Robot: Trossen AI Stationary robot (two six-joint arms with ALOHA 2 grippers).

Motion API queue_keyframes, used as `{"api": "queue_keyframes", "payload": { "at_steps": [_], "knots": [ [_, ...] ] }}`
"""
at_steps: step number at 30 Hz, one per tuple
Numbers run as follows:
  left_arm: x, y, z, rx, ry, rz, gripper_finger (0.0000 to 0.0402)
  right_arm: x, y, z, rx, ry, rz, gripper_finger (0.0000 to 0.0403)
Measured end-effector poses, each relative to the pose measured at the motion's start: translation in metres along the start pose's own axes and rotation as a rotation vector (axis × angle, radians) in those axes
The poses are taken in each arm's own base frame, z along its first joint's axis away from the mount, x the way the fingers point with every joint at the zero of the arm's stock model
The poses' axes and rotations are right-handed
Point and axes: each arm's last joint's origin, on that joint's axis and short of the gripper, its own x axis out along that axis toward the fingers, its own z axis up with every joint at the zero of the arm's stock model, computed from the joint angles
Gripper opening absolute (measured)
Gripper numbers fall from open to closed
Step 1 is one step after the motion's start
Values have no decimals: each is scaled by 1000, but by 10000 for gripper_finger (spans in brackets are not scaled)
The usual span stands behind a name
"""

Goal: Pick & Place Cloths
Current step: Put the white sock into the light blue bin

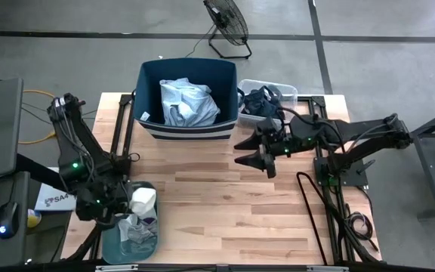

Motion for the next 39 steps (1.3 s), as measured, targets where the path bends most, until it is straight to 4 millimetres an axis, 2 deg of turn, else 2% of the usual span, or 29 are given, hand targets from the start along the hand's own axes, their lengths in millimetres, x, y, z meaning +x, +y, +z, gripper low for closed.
{"api": "queue_keyframes", "payload": {
  "at_steps": [7, 13, 22, 29, 33, 39],
  "knots": [
    [31, 9, -15, -24, -43, -27, 0, -1, 10, -7, -9, -5, -10, 259],
    [39, 21, -22, -92, -64, -64, 0, -1, 15, -11, -12, -5, -14, 259],
    [42, 23, -34, -196, 208, -138, 0, -1, 17, -13, 11, 9, -12, 259],
    [47, 21, -39, -127, 333, -155, 6, -1, 16, -12, 3, -17, -51, 259],
    [47, 19, -38, -86, 318, -185, 43, -1, 16, -12, 1, -20, -56, 259],
    [47, 15, -35, -70, 272, -229, 146, -1, 14, -15, -4, 12, -77, 259]
  ]
}}
